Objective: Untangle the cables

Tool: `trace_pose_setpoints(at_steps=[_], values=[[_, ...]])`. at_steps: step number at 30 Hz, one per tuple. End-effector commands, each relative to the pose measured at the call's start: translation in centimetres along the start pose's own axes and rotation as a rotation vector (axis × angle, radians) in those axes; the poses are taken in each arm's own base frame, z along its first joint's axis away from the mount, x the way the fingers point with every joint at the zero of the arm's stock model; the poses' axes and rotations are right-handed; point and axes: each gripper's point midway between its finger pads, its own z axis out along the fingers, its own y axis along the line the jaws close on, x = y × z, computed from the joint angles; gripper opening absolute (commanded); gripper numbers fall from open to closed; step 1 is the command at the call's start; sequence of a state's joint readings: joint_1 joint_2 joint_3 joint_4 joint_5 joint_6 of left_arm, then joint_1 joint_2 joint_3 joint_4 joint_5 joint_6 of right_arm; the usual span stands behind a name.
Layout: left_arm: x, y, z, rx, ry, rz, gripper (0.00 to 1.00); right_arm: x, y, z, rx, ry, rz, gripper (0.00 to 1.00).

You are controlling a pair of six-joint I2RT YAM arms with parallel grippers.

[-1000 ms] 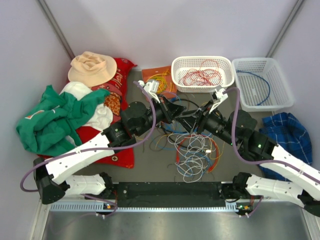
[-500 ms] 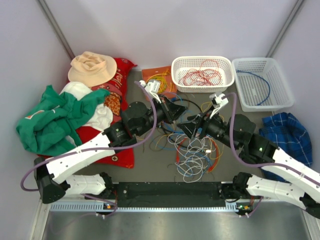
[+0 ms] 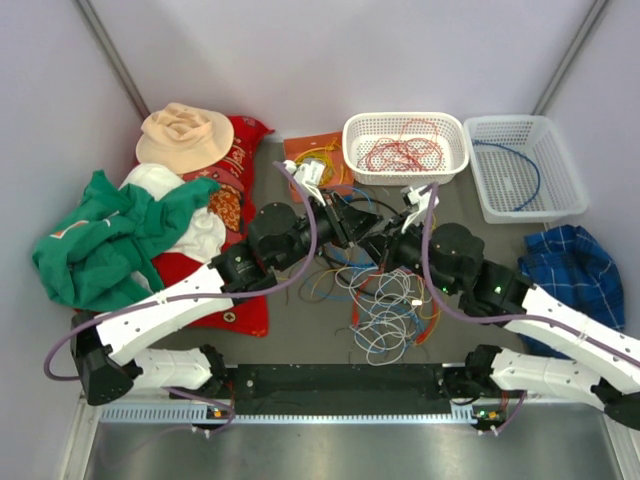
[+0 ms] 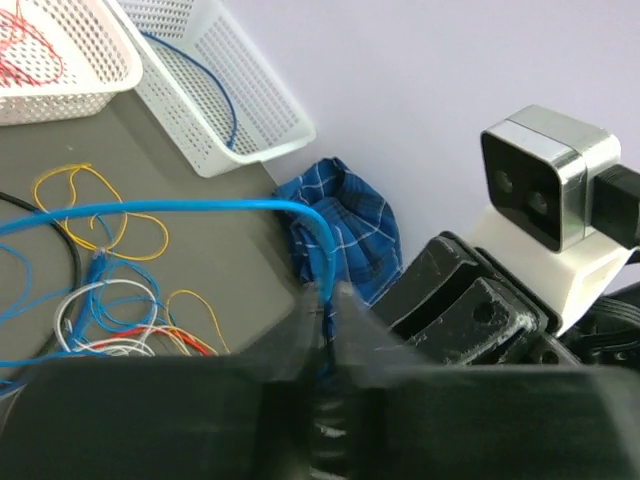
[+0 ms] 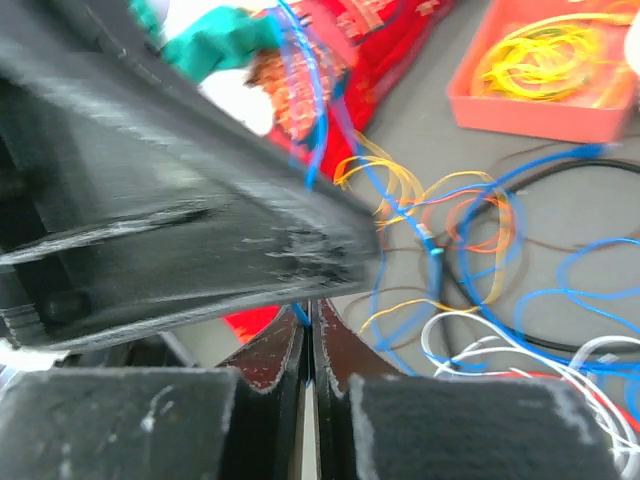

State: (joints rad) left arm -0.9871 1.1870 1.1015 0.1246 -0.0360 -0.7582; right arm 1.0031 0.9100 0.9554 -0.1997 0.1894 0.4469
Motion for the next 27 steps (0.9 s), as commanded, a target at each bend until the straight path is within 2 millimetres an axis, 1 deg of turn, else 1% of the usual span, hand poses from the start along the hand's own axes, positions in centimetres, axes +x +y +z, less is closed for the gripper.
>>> trace_pose_setpoints(at_steps=[1,2,3,4,5,6,7,8,9,10,11,12,13,14,15,16,17,18,19,20,21,22,23,24,25,26,27], values=[[-2.7,-0.3,-1.6,-0.028,-0.098,0.055,0.46,-6.0,-1.3,-2.6,0.123,-0.16,0.009,0.0],[-3.6,1.2,-2.0,-0.113,-0.14,0.062,0.7,-6.6,-2.5,-3.0,0.19,-0.16,-0.004,0.0],[-3.6,2.6,-3.0,-0.185,-0.142,0.071,0.93,-6.4,-4.5,-3.4,0.29,-0.125,-0.026,0.0],[-3.1,4.2,-3.7,-0.252,-0.131,0.094,0.99,-8.5,-4.9,-4.2,0.317,-0.15,-0.02,0.0],[-3.1,5.2,-4.3,-0.297,-0.132,0.105,0.99,-9.1,-5.2,-4.4,0.321,-0.144,-0.013,0.0],[-3.9,5.9,-5.5,-0.343,-0.172,0.111,0.99,-10.2,-7.5,-4.6,0.389,-0.16,0.005,0.0],[-3.0,7.4,-6.2,-0.394,-0.153,0.12,0.99,-11.2,-8.0,-5.1,0.4,-0.17,0.024,0.0],[-3.0,8.0,-6.8,-0.419,-0.162,0.121,0.99,-11.8,-8.3,-5.1,0.385,-0.169,0.043,0.0],[-3.5,8.3,-7.9,-0.436,-0.19,0.116,0.99,-13.0,-10.4,-5.5,0.442,-0.194,0.065,0.0],[-2.7,9.4,-8.5,-0.468,-0.178,0.116,0.99,-14.2,-11.2,-5.3,0.464,-0.206,0.086,0.0],[-2.7,9.7,-9.0,-0.477,-0.184,0.113,0.99,-14.9,-11.9,-5.1,0.482,-0.209,0.099,0.0],[-2.9,9.7,-9.8,-0.48,-0.198,0.106,0.99,-15.9,-13.6,-5.5,0.539,-0.23,0.115,0.0],[-2.4,10.7,-10.4,-0.511,-0.204,0.101,0.99,-17.0,-14.5,-5.1,0.572,-0.235,0.136,0.0],[-2.2,11.2,-10.9,-0.526,-0.199,0.102,0.99,-17.8,-15.5,-5.1,0.61,-0.25,0.147,0.0],[-2.4,11.2,-11.5,-0.525,-0.214,0.095,0.99,-18.6,-16.3,-5.3,0.645,-0.269,0.154,0.0],[-1.7,11.9,-11.8,-0.541,-0.209,0.091,0.99,-20.1,-17.5,-5.7,0.688,-0.312,0.171,0.0],[-1.6,12.1,-12.1,-0.54,-0.212,0.086,0.99,-20.7,-19.0,-5.4,0.722,-0.333,0.188,0.0],[-1.4,12.2,-12.4,-0.535,-0.215,0.079,0.99,-21.2,-19.9,-5.5,0.74,-0.351,0.206,0.0],[-0.8,12.7,-12.5,-0.54,-0.206,0.072,0.99,-22.4,-21.4,-6.3,0.776,-0.4,0.241,0.0],[-0.4,12.8,-12.5,-0.534,-0.198,0.067,0.99,-22.9,-22.8,-5.8,0.802,-0.414,0.252,0.0],[-0.2,13.0,-12.6,-0.534,-0.195,0.062,0.99,-23.3,-23.6,-6.0,0.824,-0.428,0.257,0.0],[0.4,13.3,-12.7,-0.538,-0.185,0.053,0.99,-24.5,-24.1,-6.4,0.839,-0.464,0.264,0.0],[0.7,13.4,-12.6,-0.539,-0.174,0.048,0.99,-25.0,-25.6,-6.9,0.884,-0.479,0.273,0.0],[1.1,13.6,-12.7,-0.543,-0.163,0.045,0.99,-24.6,-27.4,-6.3,0.925,-0.461,0.284,0.0],[1.5,13.9,-12.7,-0.55,-0.152,0.043,0.99,-25.5,-28.1,-6.6,0.943,-0.484,0.298,0.0],[1.8,14.1,-12.7,-0.554,-0.139,0.043,0.99,-25.8,-29.6,-7.4,0.986,-0.503,0.312,0.0],[2.2,14.4,-12.8,-0.565,-0.126,0.045,0.99,-25.9,-31.1,-7.1,1.007,-0.514,0.322,0.0]])
